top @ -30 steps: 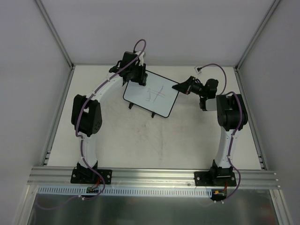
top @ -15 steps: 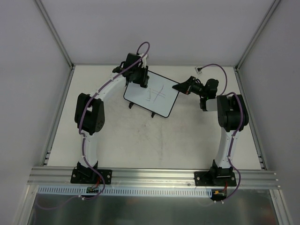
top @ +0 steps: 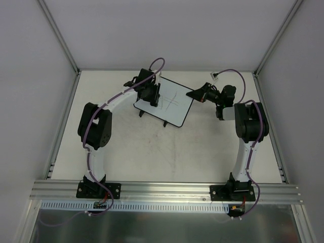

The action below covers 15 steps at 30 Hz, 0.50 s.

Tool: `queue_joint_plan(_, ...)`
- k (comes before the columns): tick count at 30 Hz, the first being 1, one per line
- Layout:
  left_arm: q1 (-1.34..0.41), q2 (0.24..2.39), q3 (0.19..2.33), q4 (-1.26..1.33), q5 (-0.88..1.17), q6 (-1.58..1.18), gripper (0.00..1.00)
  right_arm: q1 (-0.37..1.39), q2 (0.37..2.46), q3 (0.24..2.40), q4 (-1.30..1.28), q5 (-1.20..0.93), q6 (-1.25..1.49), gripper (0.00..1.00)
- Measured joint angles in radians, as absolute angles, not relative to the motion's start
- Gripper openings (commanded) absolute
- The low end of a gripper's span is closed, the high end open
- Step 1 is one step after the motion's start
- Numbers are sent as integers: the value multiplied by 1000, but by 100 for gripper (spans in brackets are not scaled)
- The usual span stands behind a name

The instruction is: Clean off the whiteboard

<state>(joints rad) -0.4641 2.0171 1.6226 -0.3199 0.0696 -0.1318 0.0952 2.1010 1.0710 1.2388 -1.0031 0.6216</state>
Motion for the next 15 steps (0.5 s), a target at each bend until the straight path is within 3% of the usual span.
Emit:
queue_joint_plan(8,-465,1973,1476,-317,46,-168,0,96,2100,1071,1237,-1005,617,0)
queue_joint_plan(15,-463,1974,1488,-349,41,-171,0,96,2099,1071,1238,-1007,613,0)
